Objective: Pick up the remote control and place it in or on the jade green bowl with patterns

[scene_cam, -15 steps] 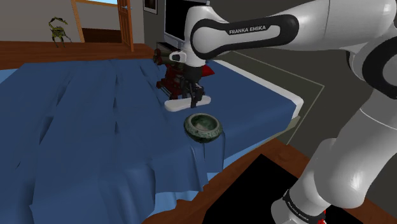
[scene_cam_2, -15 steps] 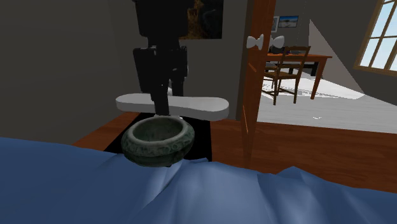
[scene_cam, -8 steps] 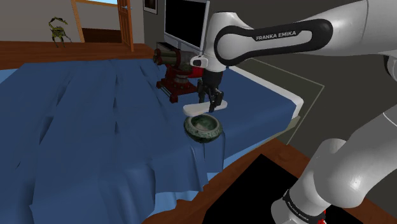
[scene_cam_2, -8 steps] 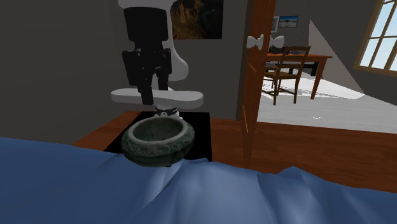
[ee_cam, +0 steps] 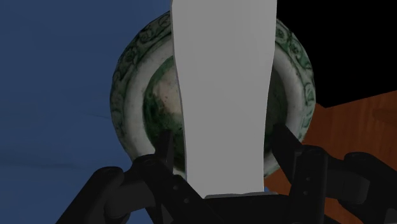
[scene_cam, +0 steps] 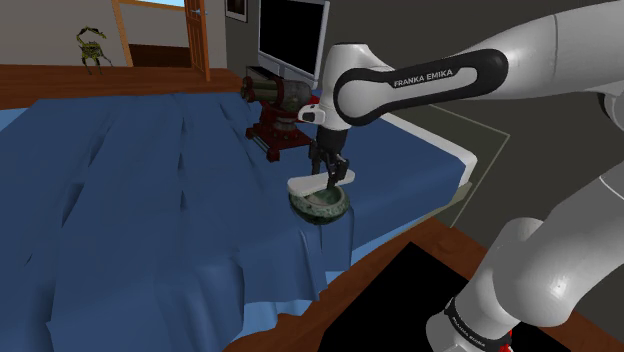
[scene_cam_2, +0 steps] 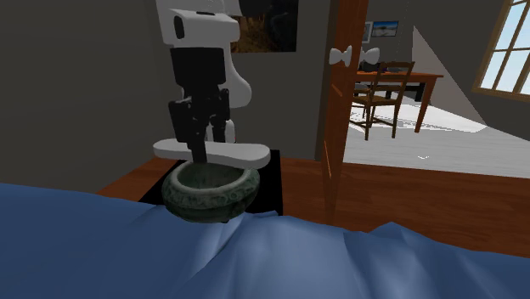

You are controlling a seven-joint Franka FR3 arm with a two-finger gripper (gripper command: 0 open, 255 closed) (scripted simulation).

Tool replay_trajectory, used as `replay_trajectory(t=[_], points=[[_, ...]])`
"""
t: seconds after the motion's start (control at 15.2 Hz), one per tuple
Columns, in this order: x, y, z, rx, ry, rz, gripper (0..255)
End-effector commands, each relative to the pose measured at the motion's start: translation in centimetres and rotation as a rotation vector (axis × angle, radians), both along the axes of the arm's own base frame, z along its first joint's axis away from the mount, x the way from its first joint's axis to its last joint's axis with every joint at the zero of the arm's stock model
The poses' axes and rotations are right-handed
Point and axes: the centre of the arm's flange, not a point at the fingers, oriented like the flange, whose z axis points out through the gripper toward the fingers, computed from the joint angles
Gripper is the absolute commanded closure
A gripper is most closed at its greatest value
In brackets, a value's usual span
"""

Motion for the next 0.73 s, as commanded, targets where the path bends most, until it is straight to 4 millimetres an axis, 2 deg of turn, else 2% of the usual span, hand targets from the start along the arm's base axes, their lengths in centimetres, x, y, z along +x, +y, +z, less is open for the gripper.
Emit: replay_trajectory(t=[0.0,0.2,0.66], points=[[0.0,0.1,-1.0,0.000,-0.001,0.000,255],[0.0,0.1,-2.8,0.000,-0.001,0.000,255],[0.0,0.1,-2.8,0.000,-0.001,0.000,255]])
